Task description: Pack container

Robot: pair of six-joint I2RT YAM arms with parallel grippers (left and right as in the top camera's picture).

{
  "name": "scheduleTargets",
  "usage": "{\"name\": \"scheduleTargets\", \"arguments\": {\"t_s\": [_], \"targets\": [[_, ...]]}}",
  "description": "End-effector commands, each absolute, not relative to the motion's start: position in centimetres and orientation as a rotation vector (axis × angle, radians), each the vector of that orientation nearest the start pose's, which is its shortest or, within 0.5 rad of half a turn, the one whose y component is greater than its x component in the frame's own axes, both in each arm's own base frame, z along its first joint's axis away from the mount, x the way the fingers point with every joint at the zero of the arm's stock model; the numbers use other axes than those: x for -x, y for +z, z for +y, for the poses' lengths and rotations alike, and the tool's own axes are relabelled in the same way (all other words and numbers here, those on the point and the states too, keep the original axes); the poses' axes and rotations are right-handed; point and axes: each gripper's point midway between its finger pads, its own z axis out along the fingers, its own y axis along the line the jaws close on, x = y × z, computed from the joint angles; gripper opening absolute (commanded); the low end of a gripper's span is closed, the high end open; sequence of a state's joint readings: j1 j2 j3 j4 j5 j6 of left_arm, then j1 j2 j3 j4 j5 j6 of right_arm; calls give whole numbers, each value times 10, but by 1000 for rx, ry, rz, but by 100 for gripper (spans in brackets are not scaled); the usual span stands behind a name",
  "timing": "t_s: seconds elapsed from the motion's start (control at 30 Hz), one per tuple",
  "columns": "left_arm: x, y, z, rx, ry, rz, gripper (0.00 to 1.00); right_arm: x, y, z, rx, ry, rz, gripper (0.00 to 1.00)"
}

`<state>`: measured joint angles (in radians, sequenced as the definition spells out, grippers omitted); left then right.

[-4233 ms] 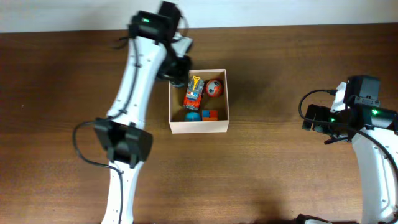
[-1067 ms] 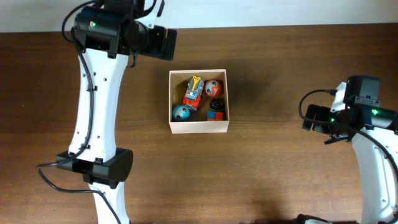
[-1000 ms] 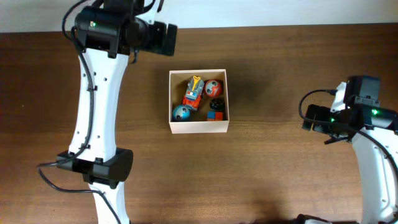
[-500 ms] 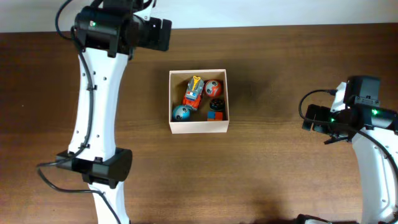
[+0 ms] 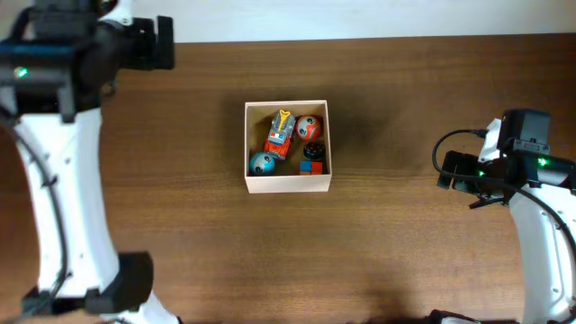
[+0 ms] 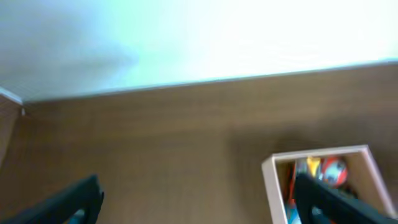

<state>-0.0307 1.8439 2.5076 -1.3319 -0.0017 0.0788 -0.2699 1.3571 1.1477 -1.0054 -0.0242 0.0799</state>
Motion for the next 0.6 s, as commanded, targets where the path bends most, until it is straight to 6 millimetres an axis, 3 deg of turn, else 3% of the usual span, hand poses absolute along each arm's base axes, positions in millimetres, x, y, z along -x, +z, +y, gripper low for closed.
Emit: {"name": "scheduleTargets", "arguments": {"t_s": [0.0, 0.13, 0.2, 0.57], "targets": [[-425, 427, -25, -182, -41, 2167, 99, -292, 150, -79, -502, -22, 2734, 99], [-419, 430, -25, -179, -35, 2064, 99, -292, 150, -79, -502, -22, 2734, 99], [-410, 419, -25, -177, -32, 2013, 99, -292, 150, -79, -502, -22, 2734, 99], [-324, 331, -9, -134, 4, 1892, 99, -292, 150, -80, -502, -23, 2735, 99]]}}
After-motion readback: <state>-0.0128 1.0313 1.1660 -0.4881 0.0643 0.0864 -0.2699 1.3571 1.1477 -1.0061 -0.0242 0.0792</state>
